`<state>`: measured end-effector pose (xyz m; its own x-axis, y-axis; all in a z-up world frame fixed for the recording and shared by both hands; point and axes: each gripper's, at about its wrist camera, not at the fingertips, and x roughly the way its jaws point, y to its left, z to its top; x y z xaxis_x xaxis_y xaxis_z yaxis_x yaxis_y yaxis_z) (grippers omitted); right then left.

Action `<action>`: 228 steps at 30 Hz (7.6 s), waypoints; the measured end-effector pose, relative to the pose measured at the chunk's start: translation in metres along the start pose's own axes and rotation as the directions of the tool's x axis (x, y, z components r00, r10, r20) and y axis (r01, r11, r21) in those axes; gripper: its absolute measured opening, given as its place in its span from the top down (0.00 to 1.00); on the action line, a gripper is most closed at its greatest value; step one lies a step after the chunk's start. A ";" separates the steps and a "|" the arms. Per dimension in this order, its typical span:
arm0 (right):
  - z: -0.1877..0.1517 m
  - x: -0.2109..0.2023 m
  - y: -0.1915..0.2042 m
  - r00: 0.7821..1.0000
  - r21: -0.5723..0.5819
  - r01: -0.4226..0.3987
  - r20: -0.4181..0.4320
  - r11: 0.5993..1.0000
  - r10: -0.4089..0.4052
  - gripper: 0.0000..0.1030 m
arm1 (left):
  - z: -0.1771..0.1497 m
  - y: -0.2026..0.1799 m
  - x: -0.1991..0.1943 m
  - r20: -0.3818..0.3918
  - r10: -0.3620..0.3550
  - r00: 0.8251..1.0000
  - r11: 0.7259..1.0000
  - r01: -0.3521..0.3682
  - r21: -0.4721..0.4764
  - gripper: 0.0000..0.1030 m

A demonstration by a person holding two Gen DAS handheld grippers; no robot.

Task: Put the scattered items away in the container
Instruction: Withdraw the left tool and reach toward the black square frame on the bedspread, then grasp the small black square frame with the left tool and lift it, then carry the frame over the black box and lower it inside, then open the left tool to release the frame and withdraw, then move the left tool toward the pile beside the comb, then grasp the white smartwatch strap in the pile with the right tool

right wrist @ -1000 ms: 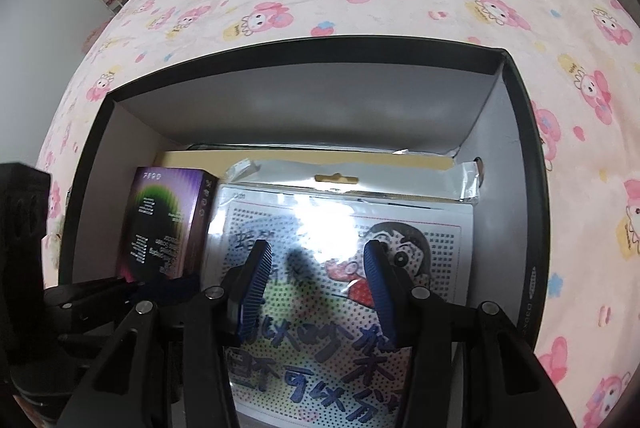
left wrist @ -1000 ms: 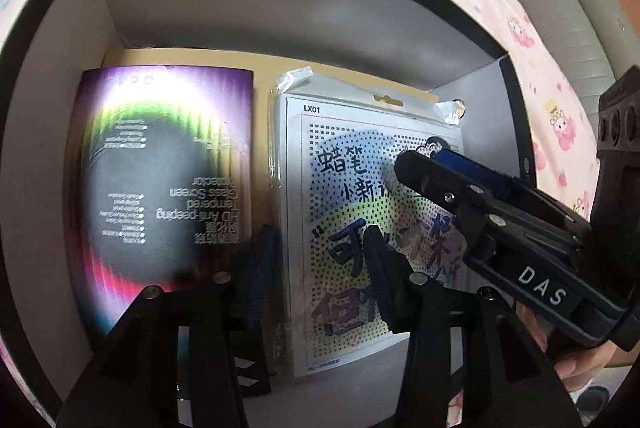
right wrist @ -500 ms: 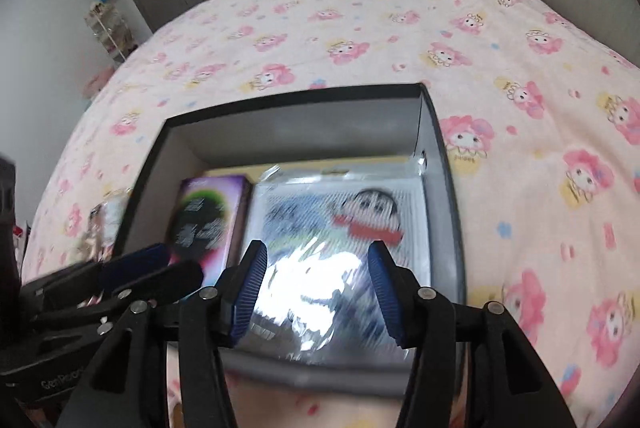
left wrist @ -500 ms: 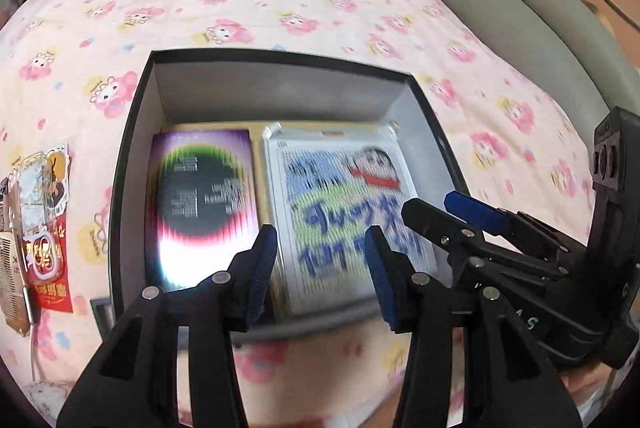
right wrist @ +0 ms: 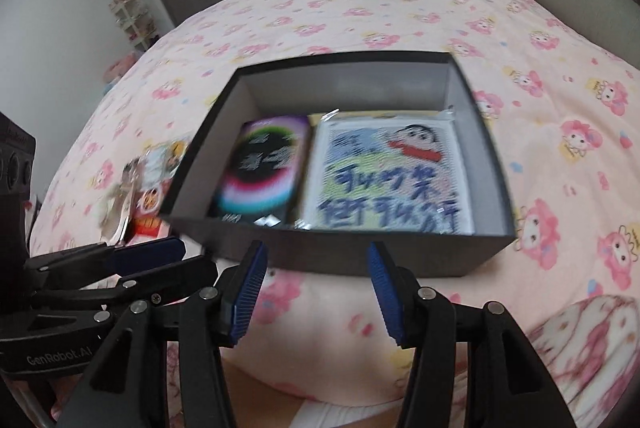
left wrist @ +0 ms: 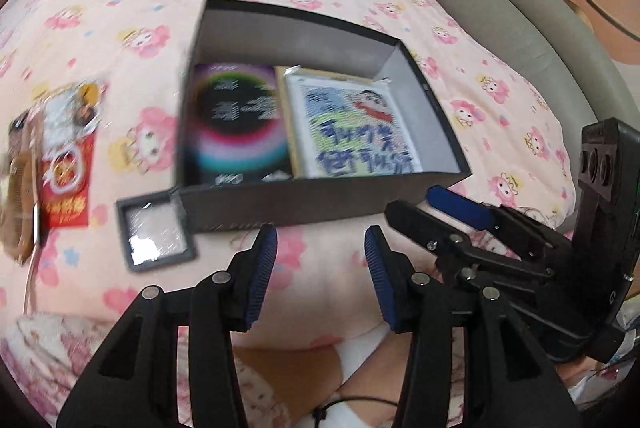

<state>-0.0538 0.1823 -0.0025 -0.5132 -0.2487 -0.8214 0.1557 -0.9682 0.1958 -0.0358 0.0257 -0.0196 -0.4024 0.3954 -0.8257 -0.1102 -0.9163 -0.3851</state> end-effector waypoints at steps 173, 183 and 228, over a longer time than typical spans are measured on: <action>-0.006 -0.020 -0.037 0.994 0.085 -0.039 0.102 0.996 0.030 0.59 | 0.012 -0.041 0.010 0.057 0.016 0.998 0.999 -0.017 0.027 0.59; -0.002 -0.009 0.038 0.989 -0.043 -0.145 0.033 0.988 0.147 0.62 | -0.010 0.025 -0.045 0.100 0.155 0.983 0.986 -0.148 -0.071 0.62; 0.025 0.105 0.196 0.944 -0.281 -0.324 -0.159 0.903 0.289 0.92 | -0.036 0.205 -0.048 0.150 -0.063 0.987 0.861 0.129 -0.491 0.61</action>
<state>-0.0983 -0.0339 -0.0366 -0.3055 -0.5103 -0.8039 0.5443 -0.7863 0.2923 -0.0065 -0.1784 -0.0735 -0.5265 0.4379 -0.7288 0.2996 -0.7066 -0.6410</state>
